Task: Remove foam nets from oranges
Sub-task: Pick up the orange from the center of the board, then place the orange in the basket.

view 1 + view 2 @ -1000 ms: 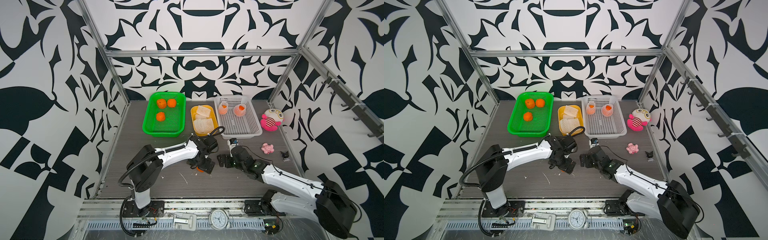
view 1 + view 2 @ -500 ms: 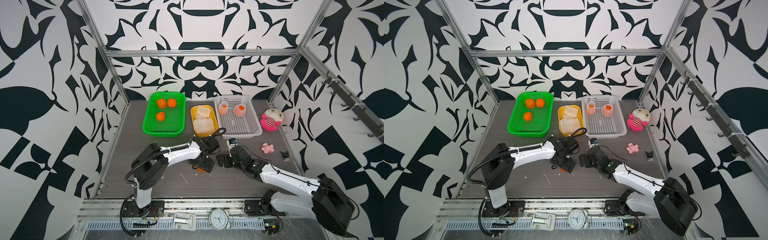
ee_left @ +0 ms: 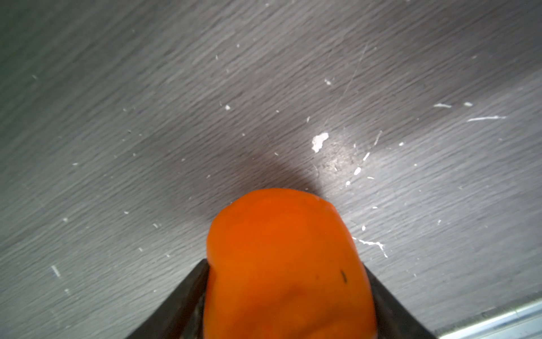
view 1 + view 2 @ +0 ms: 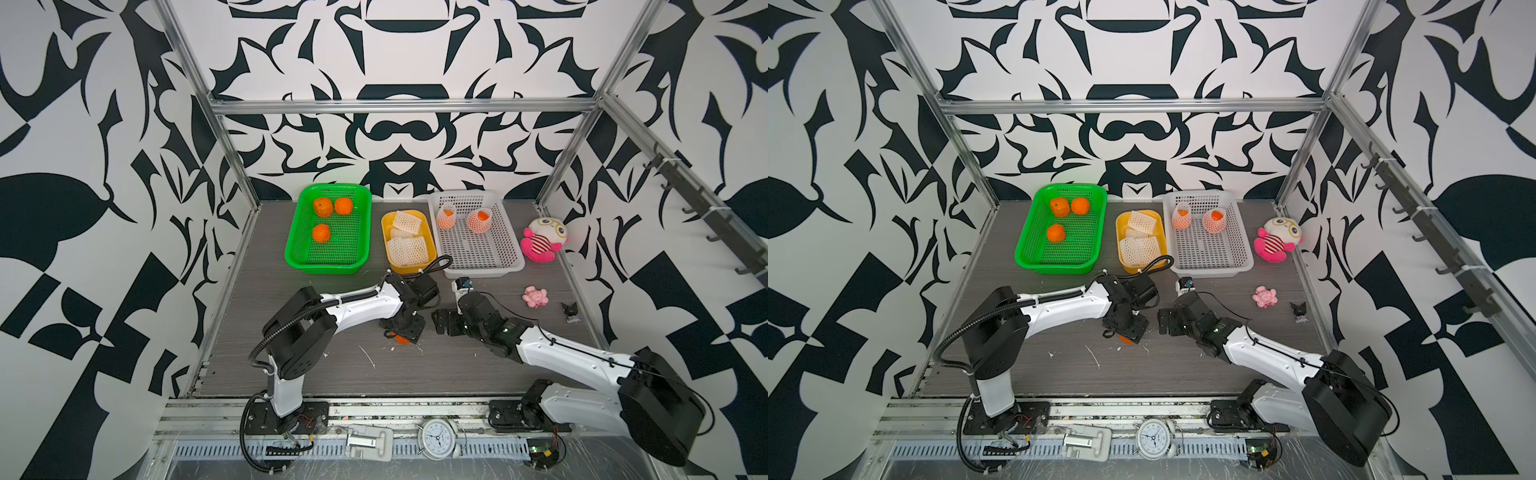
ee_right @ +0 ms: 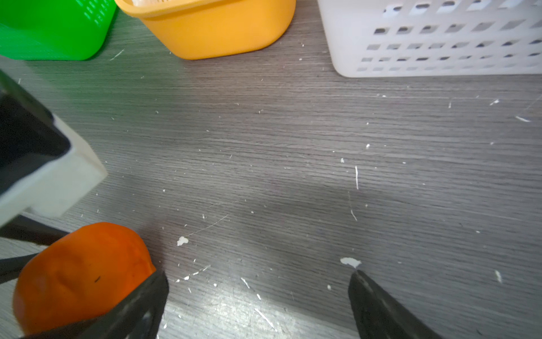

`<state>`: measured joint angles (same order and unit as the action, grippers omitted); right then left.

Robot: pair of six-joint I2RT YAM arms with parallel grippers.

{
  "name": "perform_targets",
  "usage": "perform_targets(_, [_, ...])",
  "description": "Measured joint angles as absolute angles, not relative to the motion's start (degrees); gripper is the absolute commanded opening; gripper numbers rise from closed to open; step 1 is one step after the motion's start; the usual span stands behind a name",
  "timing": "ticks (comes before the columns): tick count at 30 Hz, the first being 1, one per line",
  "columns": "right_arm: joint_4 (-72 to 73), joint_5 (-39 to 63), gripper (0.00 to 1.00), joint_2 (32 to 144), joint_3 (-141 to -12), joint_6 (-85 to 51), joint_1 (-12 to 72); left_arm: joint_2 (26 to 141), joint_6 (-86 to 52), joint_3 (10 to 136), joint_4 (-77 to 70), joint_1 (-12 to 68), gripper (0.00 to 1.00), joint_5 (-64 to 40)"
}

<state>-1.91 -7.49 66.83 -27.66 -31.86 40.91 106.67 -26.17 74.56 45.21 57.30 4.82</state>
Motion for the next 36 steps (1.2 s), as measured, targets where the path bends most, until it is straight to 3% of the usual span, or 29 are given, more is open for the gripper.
perform_targets(7, [-3.90, -7.31, 0.99, 64.36, -27.88, -31.53, 40.91, 104.71, -27.07, 74.28, 45.93, 57.30, 0.67, 5.39])
perform_targets(15, [-7.60, -3.07, 0.99, 63.77, -33.89, -28.69, 40.91, 91.37, -27.86, 74.04, 51.05, 55.46, 0.66, 9.72])
perform_targets(22, [-8.78, -1.74, 0.99, 66.57, -41.21, -25.43, 41.91, 87.48, -24.40, 77.45, 54.26, 43.13, 0.66, 11.60])
perform_targets(29, [-9.06, -1.89, 0.99, 69.34, -45.15, -22.15, 42.63, 94.48, -18.31, 91.66, 55.40, 29.08, 0.63, 11.55])
perform_targets(36, [-8.08, -1.28, 0.99, 74.63, -48.97, -19.33, 42.63, 112.99, -13.37, 110.67, 57.06, 23.38, 0.63, 14.31])
